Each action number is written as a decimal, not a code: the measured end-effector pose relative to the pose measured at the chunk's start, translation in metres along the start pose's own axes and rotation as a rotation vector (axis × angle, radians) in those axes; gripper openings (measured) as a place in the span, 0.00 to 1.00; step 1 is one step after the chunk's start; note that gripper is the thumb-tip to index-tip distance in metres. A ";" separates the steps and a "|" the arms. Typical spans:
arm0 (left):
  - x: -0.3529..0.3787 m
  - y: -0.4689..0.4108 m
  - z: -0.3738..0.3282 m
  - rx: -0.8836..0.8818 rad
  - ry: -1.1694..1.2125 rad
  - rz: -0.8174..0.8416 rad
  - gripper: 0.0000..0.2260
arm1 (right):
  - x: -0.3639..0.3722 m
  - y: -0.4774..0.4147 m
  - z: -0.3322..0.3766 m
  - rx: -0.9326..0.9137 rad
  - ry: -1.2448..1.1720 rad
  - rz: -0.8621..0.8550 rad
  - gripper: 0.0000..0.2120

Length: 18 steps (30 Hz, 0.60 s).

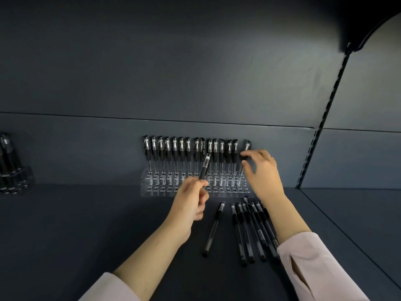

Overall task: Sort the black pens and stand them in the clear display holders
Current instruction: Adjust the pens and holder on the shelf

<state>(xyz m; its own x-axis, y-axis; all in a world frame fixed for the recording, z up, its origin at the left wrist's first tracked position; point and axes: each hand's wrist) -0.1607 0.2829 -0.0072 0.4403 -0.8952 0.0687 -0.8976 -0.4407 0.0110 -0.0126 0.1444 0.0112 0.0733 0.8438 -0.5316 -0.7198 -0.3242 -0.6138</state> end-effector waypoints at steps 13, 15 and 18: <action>0.005 0.014 -0.009 0.135 -0.125 0.064 0.09 | -0.020 0.005 0.052 0.086 -0.584 0.145 0.05; 0.007 0.016 -0.009 0.138 -0.131 0.090 0.09 | -0.022 0.009 0.062 0.174 -0.747 0.259 0.05; 0.009 0.019 -0.009 0.144 -0.158 0.117 0.10 | -0.020 0.011 0.066 0.243 -0.857 0.267 0.05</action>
<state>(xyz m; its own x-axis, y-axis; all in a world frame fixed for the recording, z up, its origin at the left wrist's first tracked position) -0.1738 0.2668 0.0023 0.3415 -0.9350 -0.0960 -0.9354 -0.3282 -0.1314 -0.0674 0.1522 0.0530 -0.5809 0.8133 0.0343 -0.7713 -0.5365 -0.3423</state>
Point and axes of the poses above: each hand's wrist, its own y-axis away from the middle knuckle, its own x-axis out of the palm, z = x × y, and after that the axes turned 11 degrees about -y, right-handed
